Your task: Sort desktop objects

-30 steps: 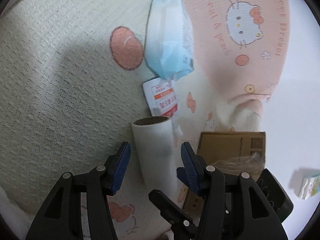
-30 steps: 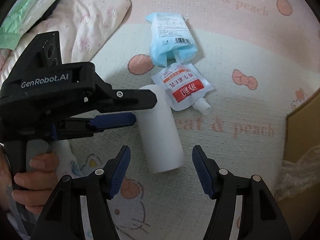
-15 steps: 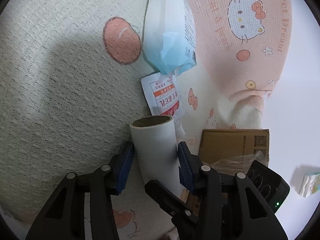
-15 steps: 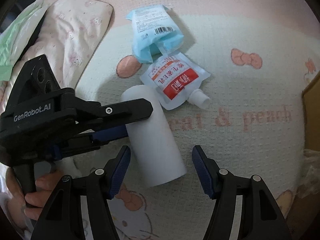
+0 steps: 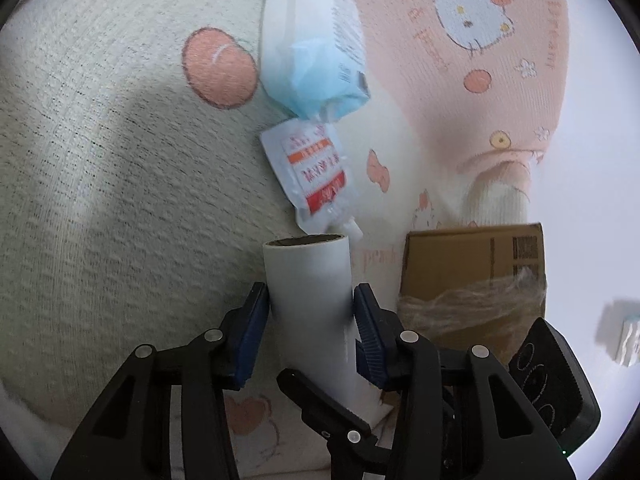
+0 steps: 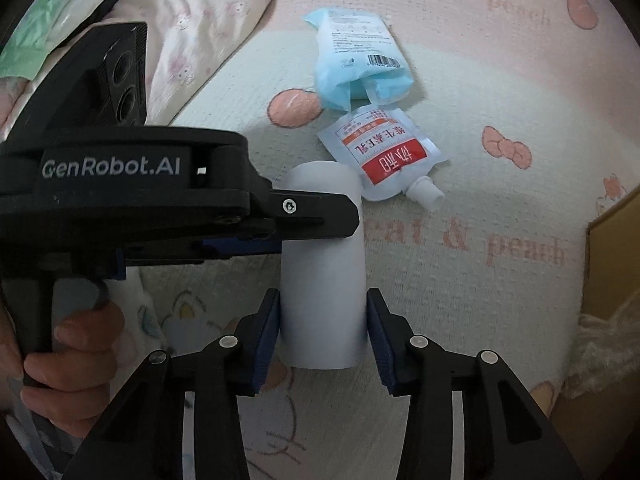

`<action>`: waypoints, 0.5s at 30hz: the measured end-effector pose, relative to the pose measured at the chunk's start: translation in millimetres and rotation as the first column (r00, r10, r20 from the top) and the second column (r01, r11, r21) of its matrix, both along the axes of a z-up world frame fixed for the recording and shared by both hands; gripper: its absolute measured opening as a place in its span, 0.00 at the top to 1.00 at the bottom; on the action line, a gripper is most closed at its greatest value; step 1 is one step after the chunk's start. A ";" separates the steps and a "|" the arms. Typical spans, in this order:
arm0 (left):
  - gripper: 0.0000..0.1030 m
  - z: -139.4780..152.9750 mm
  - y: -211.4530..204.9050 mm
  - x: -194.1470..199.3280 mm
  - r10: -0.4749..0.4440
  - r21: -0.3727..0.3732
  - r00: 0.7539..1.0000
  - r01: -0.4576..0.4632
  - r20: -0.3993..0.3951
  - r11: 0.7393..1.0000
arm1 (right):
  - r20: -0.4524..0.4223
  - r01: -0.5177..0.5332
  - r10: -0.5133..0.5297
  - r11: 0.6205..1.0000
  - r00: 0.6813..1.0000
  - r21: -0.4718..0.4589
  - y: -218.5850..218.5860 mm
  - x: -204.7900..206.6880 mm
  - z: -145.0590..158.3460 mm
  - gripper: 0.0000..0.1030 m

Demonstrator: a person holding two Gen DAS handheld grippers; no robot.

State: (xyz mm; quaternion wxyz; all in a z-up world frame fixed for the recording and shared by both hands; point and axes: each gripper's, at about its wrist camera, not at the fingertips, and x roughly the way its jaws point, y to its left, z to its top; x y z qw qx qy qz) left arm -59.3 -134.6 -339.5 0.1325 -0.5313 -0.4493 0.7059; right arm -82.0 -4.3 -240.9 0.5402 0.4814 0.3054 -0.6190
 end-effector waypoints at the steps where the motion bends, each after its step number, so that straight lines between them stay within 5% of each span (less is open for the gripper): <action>1: 0.54 4.2 1.4 1.6 -0.005 -0.003 1.000 0.005 -0.009 1.000 | 0.004 0.008 -0.008 1.000 1.000 -0.007 3.1 0.1 2.6 0.61; 9: 0.54 56.3 15.8 6.1 -0.068 -0.033 0.991 0.064 -0.118 0.997 | -0.024 0.055 -0.057 0.996 0.998 -0.065 25.3 0.7 46.5 0.61; 15: 0.54 116.8 32.2 7.2 -0.127 -0.125 0.961 0.099 -0.245 0.987 | -0.069 0.081 -0.094 0.982 0.993 -0.169 44.7 -1.2 92.5 0.61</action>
